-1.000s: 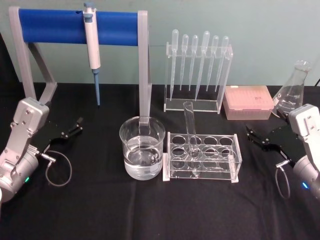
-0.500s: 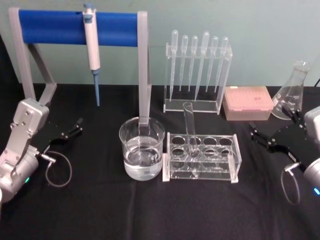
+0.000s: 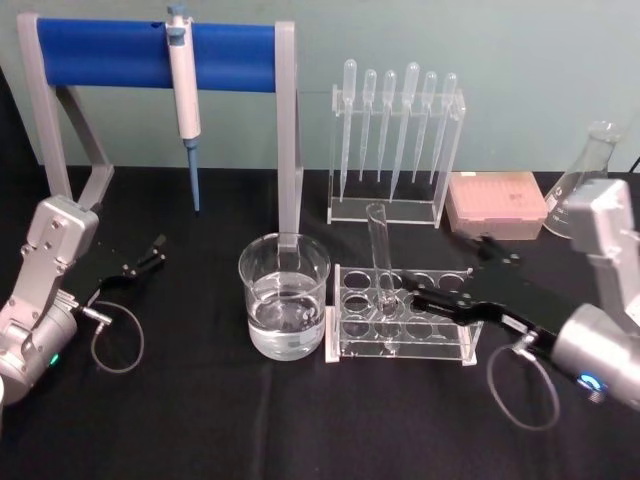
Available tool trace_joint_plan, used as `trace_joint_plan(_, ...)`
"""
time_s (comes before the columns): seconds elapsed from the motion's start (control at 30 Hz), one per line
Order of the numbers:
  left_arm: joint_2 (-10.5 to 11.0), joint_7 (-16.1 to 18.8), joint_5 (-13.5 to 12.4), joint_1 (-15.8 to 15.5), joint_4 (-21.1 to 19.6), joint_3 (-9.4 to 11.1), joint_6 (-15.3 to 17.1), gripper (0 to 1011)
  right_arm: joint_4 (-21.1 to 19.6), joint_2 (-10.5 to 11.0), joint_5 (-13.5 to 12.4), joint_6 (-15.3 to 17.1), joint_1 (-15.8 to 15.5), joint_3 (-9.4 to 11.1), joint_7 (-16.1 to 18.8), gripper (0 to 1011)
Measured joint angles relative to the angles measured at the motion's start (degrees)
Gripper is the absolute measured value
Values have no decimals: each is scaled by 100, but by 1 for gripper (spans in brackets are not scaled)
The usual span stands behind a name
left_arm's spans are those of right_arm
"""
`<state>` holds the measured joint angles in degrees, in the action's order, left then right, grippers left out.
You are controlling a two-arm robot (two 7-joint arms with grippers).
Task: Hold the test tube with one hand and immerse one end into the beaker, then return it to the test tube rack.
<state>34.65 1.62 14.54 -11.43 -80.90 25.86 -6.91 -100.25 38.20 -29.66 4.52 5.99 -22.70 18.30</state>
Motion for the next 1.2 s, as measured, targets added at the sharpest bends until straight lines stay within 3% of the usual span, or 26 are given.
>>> trace_joint_plan(0.33, 0, 0, 1, 0, 0, 0, 0, 1000, 455, -561, 306, 610, 757, -457, 337, 1004)
trace_joint_plan(0.57, 0, 0, 0, 0, 0, 0, 0, 1000, 676, -805, 436, 744, 987, -531, 418, 992)
trace_joint_plan(0.93, 0, 0, 0, 0, 0, 0, 0, 1000, 787, -990, 565, 907, 1040, -469, 459, 736)
trace_joint_plan(0.97, 0, 0, 0, 0, 0, 0, 0, 1000, 782, -996, 575, 912, 1026, -449, 459, 671)
trace_joint_plan(1.2, 0, 0, 0, 0, 0, 0, 0, 1000, 669, -1003, 536, 919, 896, -304, 461, 468)
